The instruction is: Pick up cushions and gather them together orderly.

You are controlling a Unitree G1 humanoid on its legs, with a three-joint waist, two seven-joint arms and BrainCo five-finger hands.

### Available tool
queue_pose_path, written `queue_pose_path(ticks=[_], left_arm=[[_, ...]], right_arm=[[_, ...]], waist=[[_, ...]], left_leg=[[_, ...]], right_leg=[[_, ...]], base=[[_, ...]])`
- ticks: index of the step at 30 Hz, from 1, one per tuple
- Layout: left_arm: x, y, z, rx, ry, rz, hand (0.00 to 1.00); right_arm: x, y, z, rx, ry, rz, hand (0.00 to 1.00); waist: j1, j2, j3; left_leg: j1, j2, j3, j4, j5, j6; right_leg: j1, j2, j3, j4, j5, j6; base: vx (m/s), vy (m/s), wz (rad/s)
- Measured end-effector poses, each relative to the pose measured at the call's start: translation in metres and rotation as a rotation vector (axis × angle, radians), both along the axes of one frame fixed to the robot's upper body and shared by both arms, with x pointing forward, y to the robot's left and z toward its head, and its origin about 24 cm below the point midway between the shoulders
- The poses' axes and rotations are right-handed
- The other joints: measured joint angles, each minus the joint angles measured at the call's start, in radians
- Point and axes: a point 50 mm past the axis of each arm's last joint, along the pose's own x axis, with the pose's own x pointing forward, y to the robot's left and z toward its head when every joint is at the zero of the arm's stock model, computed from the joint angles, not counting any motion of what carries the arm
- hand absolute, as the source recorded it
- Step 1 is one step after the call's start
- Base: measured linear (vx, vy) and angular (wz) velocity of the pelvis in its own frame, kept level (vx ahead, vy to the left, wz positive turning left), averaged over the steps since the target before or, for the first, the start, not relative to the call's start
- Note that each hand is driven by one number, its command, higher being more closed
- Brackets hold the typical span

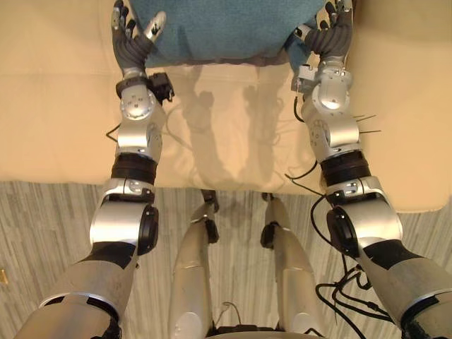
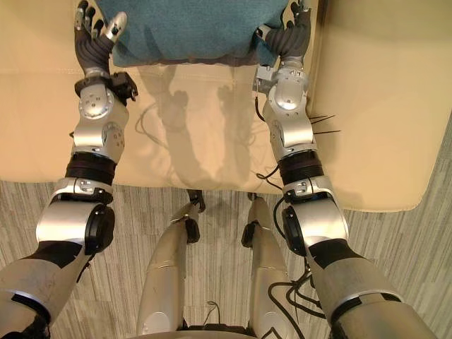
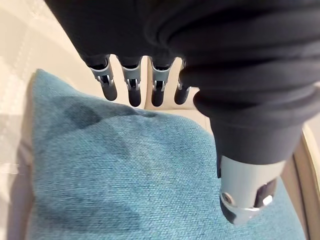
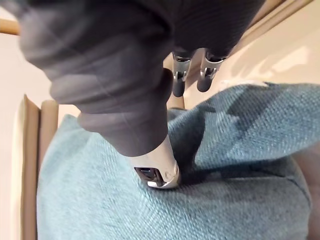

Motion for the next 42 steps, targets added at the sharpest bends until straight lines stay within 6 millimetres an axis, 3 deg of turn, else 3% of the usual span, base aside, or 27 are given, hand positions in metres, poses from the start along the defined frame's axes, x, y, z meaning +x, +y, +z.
queue_pose_path(ticks=[2,4,8,10,11,14,15,17,18,20,21,23,24,26,31,35,36,37,38,39,40,41,42], left_arm=[[-0.007,0.005,0.002,0.023,-0.035,0.0,0.0],[-0.025,0.015,0.001,0.063,-0.107,0.018,0.0],[-0.06,0.026,-0.031,0.106,-0.151,0.026,0.0],[-0.085,0.029,-0.07,0.125,-0.1,0.003,0.0],[-0.092,0.029,-0.083,0.124,-0.07,-0.006,0.0],[-0.13,0.031,-0.157,0.081,0.156,-0.042,0.0],[-0.138,0.031,-0.171,0.067,0.204,-0.041,0.0],[-0.166,0.032,-0.217,0.037,0.385,-0.067,0.0],[-0.17,0.033,-0.226,0.04,0.425,-0.076,0.0],[-0.19,0.039,-0.271,0.051,0.638,-0.094,0.0],[-0.195,0.04,-0.281,0.059,0.692,-0.1,0.0],[-0.22,0.045,-0.32,0.074,0.898,-0.119,0.0],[-0.228,0.046,-0.329,0.082,0.952,-0.122,0.0],[-0.26,0.05,-0.359,0.095,1.15,-0.143,0.0],[-0.301,0.05,-0.386,0.145,1.366,-0.189,0.0],[-0.299,0.054,-0.385,0.173,1.375,-0.187,0.0],[-0.291,0.056,-0.383,0.184,1.354,-0.184,0.0],[-0.286,0.055,-0.38,0.189,1.333,-0.177,0.0],[-0.28,0.056,-0.378,0.198,1.312,-0.165,0.0],[-0.279,0.059,-0.376,0.208,1.31,-0.159,0.0],[-0.281,0.061,-0.375,0.21,1.311,-0.149,0.0],[-0.285,0.062,-0.374,0.21,1.313,-0.132,0.0],[-0.286,0.062,-0.374,0.207,1.311,-0.128,0.0]], right_arm=[[-0.006,-0.003,0.0,-0.005,-0.032,0.0,0.0],[-0.02,-0.011,-0.006,-0.042,-0.09,0.004,0.0],[-0.048,-0.043,-0.047,-0.122,-0.086,-0.048,0.0],[-0.073,-0.058,-0.088,-0.176,-0.021,-0.045,0.0],[-0.08,-0.06,-0.1,-0.186,0.005,-0.039,0.0],[-0.113,-0.068,-0.163,-0.219,0.191,0.014,0.0],[-0.119,-0.069,-0.175,-0.222,0.236,0.017,0.0],[-0.141,-0.076,-0.224,-0.248,0.434,0.023,0.0],[-0.145,-0.078,-0.235,-0.251,0.48,0.022,0.0],[-0.167,-0.089,-0.284,-0.287,0.704,0.025,0.0],[-0.173,-0.093,-0.295,-0.304,0.76,0.024,0.0],[-0.199,-0.106,-0.334,-0.324,0.963,0.02,0.0],[-0.206,-0.108,-0.343,-0.336,1.011,0.018,0.0],[-0.23,-0.115,-0.371,-0.363,1.176,0.033,0.0],[-0.275,-0.121,-0.404,-0.419,1.417,0.064,0.0],[-0.277,-0.121,-0.408,-0.421,1.443,0.069,0.0],[-0.274,-0.121,-0.407,-0.429,1.434,0.069,0.0],[-0.269,-0.122,-0.405,-0.45,1.427,0.077,0.0],[-0.261,-0.12,-0.405,-0.455,1.416,0.08,0.0],[-0.264,-0.118,-0.407,-0.451,1.432,0.084,0.0],[-0.268,-0.114,-0.411,-0.443,1.449,0.095,0.0],[-0.273,-0.109,-0.416,-0.433,1.471,0.114,0.0],[-0.273,-0.108,-0.416,-0.431,1.473,0.115,0.0]], waist=[[0.001,0.0,0.0],[0.004,0.0,0.0],[0.026,0.001,0.0],[0.027,0.001,0.0],[0.026,0.001,0.0],[0.032,-0.002,-0.013],[0.033,-0.002,-0.028],[0.034,-0.005,-0.075],[0.033,-0.004,-0.078],[0.023,-0.005,-0.147],[0.022,-0.004,-0.162],[0.008,-0.004,-0.208],[0.003,-0.006,-0.221],[-0.005,-0.008,-0.262],[-0.006,-0.016,-0.313],[-0.005,-0.027,-0.314],[-0.005,-0.031,-0.313],[0.0,-0.02,-0.311],[-0.016,-0.016,-0.29],[-0.023,-0.021,-0.286],[-0.028,-0.022,-0.286],[-0.028,-0.048,-0.298],[-0.026,-0.056,-0.302]], left_leg=[[0.003,0.009,0.001,0.013,-0.001,-0.001],[0.036,0.014,0.003,0.017,-0.002,-0.003],[0.158,0.019,-0.003,0.009,-0.016,-0.019],[0.247,0.02,-0.02,0.006,-0.043,-0.023],[0.272,0.016,-0.024,0.001,-0.045,-0.024],[0.401,-0.005,-0.024,-0.043,-0.05,-0.026],[0.411,-0.008,-0.024,-0.05,-0.051,-0.027],[0.468,-0.021,-0.021,-0.084,-0.051,-0.027],[0.487,-0.021,-0.021,-0.092,-0.051,-0.027],[0.538,-0.022,-0.025,-0.116,-0.051,-0.032],[0.555,-0.022,-0.025,-0.126,-0.051,-0.033],[0.629,-0.026,-0.016,-0.158,-0.053,-0.036],[0.648,-0.027,-0.012,-0.166,-0.055,-0.038],[0.722,-0.036,0.009,-0.201,-0.06,-0.041],[0.813,-0.05,0.049,-0.233,-0.075,-0.038],[0.781,-0.05,0.071,-0.174,-0.096,-0.024],[0.741,-0.052,0.07,-0.134,-0.1,-0.014],[0.71,-0.034,0.075,-0.136,-0.091,0.008],[0.707,-0.026,0.072,-0.121,-0.093,0.013],[0.709,-0.029,0.061,-0.111,-0.092,0.014],[0.708,-0.032,0.047,-0.099,-0.091,0.015],[0.696,-0.037,0.034,-0.078,-0.088,0.013],[0.685,-0.04,0.029,-0.07,-0.084,0.012]], right_leg=[[0.002,0.004,0.007,0.013,-0.011,0.013],[0.031,0.006,0.007,0.023,-0.023,-0.001],[0.138,0.005,-0.008,0.069,-0.079,-0.019],[0.21,-0.006,-0.034,0.139,-0.156,-0.017],[0.229,-0.012,-0.04,0.156,-0.171,-0.017],[0.315,-0.036,-0.049,0.218,-0.236,-0.002],[0.321,-0.038,-0.049,0.219,-0.242,-0.003],[0.368,-0.033,-0.047,0.193,-0.238,0.005],[0.387,-0.031,-0.046,0.185,-0.238,0.005],[0.443,-0.018,-0.045,0.14,-0.232,0.013],[0.462,-0.015,-0.043,0.123,-0.227,0.015],[0.542,-0.004,-0.037,0.068,-0.217,0.025],[0.56,0.002,-0.03,0.056,-0.215,0.028],[0.621,0.007,-0.005,0.017,-0.206,0.038],[0.689,0.006,0.038,-0.021,-0.188,0.045],[0.633,-0.004,0.077,0.05,-0.186,0.052],[0.581,-0.015,0.097,0.098,-0.176,0.066],[0.551,-0.016,0.122,0.118,-0.169,0.126],[0.501,-0.037,0.123,0.395,-0.313,0.104],[0.49,-0.05,0.123,0.548,-0.387,0.112],[0.501,-0.054,0.129,0.677,-0.439,0.143],[0.542,-0.061,0.152,0.78,-0.483,0.176],[0.559,-0.062,0.155,0.786,-0.499,0.187]], base=[[-0.03,-0.03,-0.06],[-0.02,-0.052,-0.03],[0.01,-0.05,0.08],[0.04,-0.036,0.29],[0.08,-0.012,0.3],[0.09,0.0,0.19],[0.09,-0.013,0.04],[0.12,-0.003,-0.04],[0.11,0.009,-0.04],[0.09,0.012,-0.09],[0.12,0.024,-0.12],[0.12,0.036,-0.09],[0.12,0.049,-0.2],[0.1,0.053,-0.26],[0.04,0.064,-0.21],[-0.06,0.052,-0.28],[-0.23,0.067,-0.3],[-0.3,0.072,-0.17],[-0.26,0.048,0.04],[-0.15,0.0,0.35],[-0.12,-0.061,0.39],[-0.12,-0.093,0.33],[-0.17,-0.153,0.25]])
